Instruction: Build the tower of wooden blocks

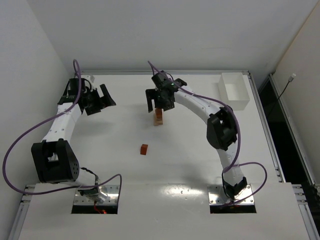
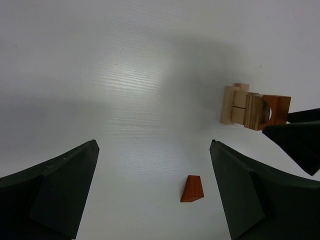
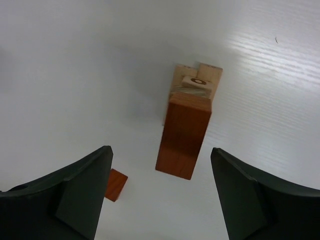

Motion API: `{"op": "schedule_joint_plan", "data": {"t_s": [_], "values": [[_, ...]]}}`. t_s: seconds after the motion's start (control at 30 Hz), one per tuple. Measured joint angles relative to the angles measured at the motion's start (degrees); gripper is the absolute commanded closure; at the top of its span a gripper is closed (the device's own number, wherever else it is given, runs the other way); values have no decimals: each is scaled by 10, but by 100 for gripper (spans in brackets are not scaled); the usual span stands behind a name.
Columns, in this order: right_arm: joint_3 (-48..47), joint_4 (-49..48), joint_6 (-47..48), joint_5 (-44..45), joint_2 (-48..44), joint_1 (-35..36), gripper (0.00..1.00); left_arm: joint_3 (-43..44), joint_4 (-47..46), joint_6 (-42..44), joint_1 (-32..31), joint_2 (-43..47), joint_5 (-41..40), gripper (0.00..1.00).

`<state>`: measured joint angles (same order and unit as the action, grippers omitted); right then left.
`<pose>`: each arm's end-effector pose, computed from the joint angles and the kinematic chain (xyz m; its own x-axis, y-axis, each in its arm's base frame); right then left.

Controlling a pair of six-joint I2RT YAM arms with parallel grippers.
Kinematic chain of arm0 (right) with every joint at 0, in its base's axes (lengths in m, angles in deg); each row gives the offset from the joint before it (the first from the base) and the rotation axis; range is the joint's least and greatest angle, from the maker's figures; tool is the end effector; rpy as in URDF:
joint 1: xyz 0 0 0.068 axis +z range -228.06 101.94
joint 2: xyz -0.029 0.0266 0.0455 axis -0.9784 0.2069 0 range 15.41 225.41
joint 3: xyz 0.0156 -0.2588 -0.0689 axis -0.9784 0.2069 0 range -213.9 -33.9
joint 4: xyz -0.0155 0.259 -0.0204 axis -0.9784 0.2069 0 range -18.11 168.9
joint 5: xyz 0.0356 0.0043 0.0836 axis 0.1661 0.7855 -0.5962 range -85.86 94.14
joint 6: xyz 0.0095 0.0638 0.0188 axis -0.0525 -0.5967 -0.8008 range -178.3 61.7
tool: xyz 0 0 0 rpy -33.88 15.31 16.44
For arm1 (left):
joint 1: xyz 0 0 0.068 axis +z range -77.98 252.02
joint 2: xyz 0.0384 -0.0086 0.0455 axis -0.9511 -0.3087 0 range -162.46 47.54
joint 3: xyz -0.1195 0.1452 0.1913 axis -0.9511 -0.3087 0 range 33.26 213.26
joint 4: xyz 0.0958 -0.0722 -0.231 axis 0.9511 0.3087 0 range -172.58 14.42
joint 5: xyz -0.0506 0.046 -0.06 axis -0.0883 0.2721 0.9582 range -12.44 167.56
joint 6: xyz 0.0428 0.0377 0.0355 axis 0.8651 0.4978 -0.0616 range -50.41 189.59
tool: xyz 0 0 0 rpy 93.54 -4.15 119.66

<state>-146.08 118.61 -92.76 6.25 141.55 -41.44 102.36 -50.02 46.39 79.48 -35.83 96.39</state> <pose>0.3917 0.2886 0.2111 -0.9061 0.0311 -0.4220 -0.0836 0.9645 0.2506 0.3260 0.0252 0.2782 -0.7025 -0.4680 -0.5361 -0.1966 0.8517 -0.4858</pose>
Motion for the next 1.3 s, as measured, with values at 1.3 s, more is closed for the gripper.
{"op": "schedule_joint_plan", "data": {"t_s": [1.3], "values": [[532,-173,276,227,-709,-237,19,-104,43,-26,-424,-89,-140,46]]}}
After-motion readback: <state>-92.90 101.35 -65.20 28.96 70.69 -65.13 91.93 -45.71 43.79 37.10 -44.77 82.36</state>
